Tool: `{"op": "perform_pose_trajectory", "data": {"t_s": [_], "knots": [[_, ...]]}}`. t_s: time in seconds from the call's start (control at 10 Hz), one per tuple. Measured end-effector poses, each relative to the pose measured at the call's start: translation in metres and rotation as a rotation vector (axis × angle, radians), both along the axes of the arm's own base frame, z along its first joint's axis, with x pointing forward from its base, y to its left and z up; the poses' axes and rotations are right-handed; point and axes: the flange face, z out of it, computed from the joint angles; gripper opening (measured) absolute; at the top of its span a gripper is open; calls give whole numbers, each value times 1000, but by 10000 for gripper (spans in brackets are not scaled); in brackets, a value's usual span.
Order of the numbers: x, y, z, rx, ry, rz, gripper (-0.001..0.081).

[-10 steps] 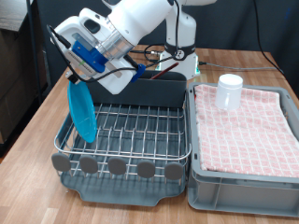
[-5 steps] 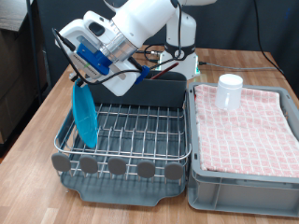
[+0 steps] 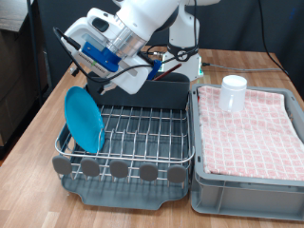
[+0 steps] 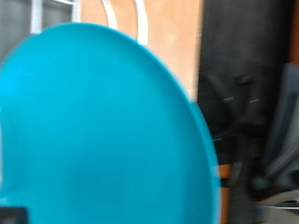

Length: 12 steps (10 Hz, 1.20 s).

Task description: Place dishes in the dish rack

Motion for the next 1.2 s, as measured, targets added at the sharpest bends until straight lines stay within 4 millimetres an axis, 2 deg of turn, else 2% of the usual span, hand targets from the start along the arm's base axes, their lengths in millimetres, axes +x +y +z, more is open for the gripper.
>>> {"op": "perform_pose_trajectory", "data": {"t_s": [0.1,0.2,0.3,0.9,1.2], "knots": [[1,0,9,85,14,-4,738],[2,-2,19,165,18,3,738],[2,-4,30,225,18,19,786],[2,-15,87,320,67,35,803],[10,-9,131,290,66,68,803]]}}
